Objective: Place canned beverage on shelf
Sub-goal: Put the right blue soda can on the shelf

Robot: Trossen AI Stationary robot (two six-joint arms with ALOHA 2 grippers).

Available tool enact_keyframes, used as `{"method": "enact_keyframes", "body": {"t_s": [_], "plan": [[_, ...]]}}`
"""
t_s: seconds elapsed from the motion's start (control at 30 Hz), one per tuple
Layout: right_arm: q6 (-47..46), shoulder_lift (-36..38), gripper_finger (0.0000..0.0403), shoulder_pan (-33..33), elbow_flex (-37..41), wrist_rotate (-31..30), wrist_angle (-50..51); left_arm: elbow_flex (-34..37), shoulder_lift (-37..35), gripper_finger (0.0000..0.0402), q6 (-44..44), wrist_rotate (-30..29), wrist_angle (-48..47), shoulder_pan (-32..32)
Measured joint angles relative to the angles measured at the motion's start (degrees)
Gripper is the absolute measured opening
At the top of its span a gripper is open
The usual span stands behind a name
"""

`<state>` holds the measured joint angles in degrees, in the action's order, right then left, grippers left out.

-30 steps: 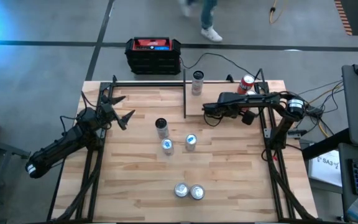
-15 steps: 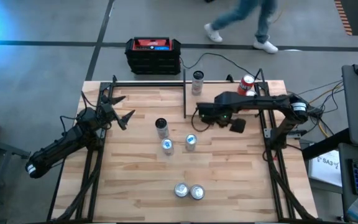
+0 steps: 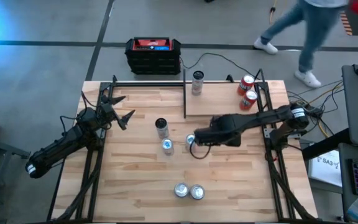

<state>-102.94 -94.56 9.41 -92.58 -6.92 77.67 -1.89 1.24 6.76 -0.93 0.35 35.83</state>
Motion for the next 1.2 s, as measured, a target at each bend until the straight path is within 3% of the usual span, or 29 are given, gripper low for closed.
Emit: {"method": "enact_keyframes", "body": {"t_s": [0.27,0.6,0.83,1.2], "plan": [[-1.4,0.0,0.0373,4.5,-3.8,0.8,-0.5,0.0,0.0,0.0398,0.0,0.0,0.0,0.0],[1.1,-1.1,0.0373,8.2,-4.6,-11.0,-6.9,0.0,0.0,0.0398,0.0,0.0,0.0,0.0],[13.0,-6.0,0.0372,7.5,-4.6,-14.6,-15.6,0.0,0.0,0.0398,0.0,0.0,0.0,0.0],[13.6,-11.8,0.0372,2.7,-4.5,-14.7,-17.1,0.0,0.0,0.0398,0.0,0.0,0.0,0.0]]}}
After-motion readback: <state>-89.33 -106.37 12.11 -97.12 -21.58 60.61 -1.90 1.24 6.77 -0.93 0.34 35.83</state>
